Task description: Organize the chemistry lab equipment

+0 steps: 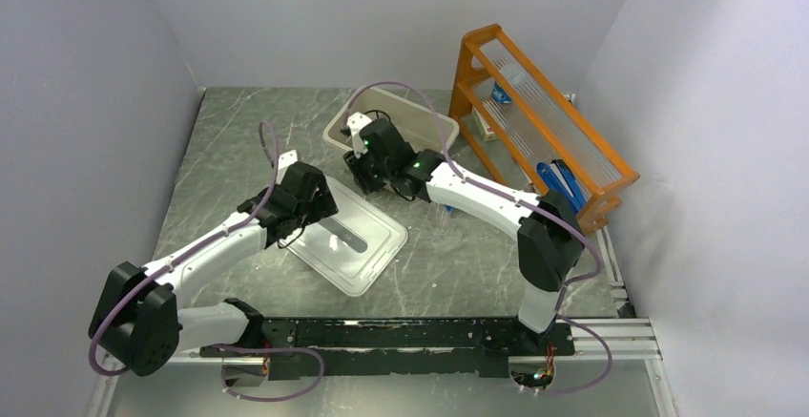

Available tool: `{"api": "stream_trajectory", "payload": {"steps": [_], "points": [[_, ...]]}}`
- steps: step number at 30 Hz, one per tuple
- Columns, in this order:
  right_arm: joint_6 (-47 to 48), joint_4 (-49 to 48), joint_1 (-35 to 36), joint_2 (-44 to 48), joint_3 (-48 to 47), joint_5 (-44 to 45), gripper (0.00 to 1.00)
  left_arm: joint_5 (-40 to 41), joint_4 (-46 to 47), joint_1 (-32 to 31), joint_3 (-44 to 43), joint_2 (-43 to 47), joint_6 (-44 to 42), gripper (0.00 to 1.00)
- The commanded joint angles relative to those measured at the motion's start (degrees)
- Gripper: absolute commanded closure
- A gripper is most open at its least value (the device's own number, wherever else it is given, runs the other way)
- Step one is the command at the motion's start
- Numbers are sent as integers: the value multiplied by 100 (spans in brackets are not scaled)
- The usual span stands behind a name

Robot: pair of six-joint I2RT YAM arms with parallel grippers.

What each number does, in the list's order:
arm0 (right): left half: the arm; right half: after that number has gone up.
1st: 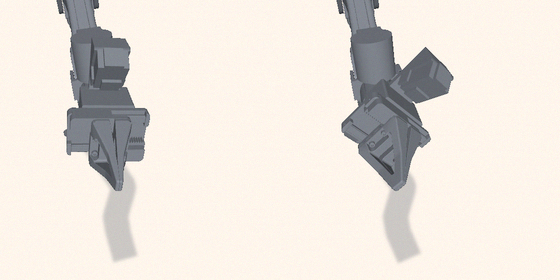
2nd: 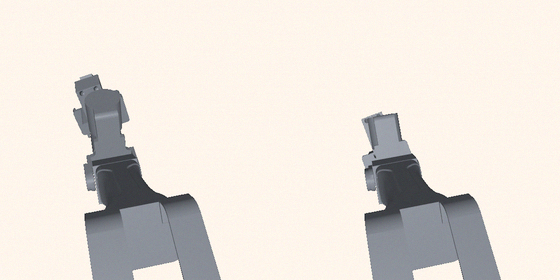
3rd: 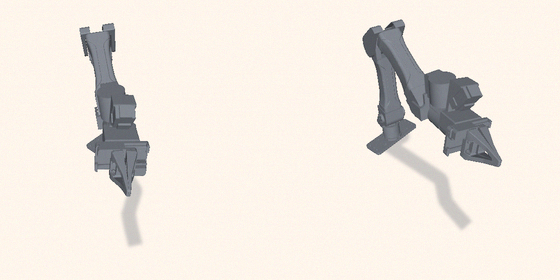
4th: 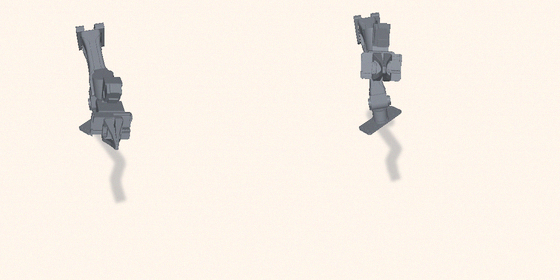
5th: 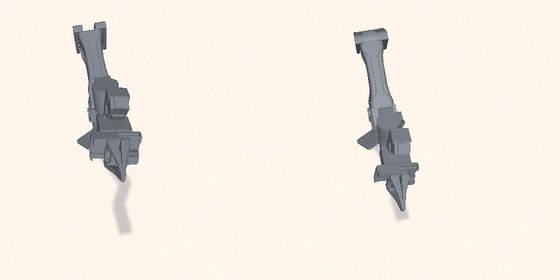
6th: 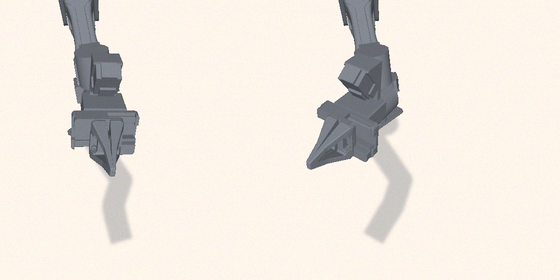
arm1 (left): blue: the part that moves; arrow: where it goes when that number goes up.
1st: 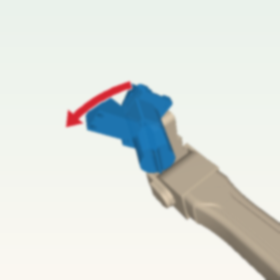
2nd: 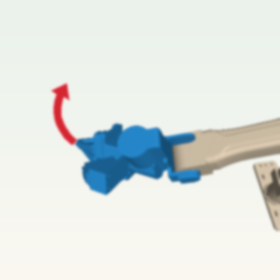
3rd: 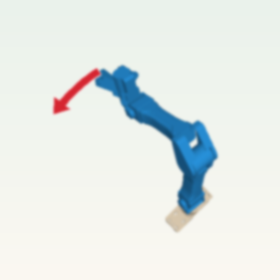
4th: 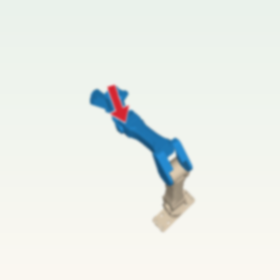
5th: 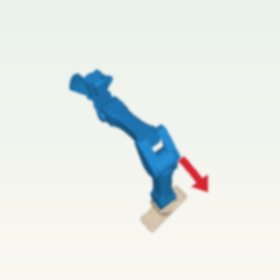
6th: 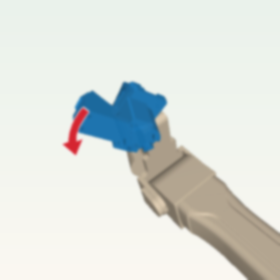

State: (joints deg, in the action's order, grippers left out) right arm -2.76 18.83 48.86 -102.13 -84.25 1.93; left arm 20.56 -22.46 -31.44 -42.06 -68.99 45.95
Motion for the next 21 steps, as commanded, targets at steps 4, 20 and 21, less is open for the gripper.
{"api": "stream_trajectory", "payload": {"steps": [4, 20, 21], "points": [[-155, 257, 348, -493, 253, 317, 62, 439, -320, 273, 400, 448, 316, 27], [158, 639, 373, -1781, -246, 750, 65, 365, -792, 462, 991, 1035, 487, 20], [158, 670, 366, -1826, -279, 785, 65, 331, -787, 471, 1025, 1055, 485, 20]]}}
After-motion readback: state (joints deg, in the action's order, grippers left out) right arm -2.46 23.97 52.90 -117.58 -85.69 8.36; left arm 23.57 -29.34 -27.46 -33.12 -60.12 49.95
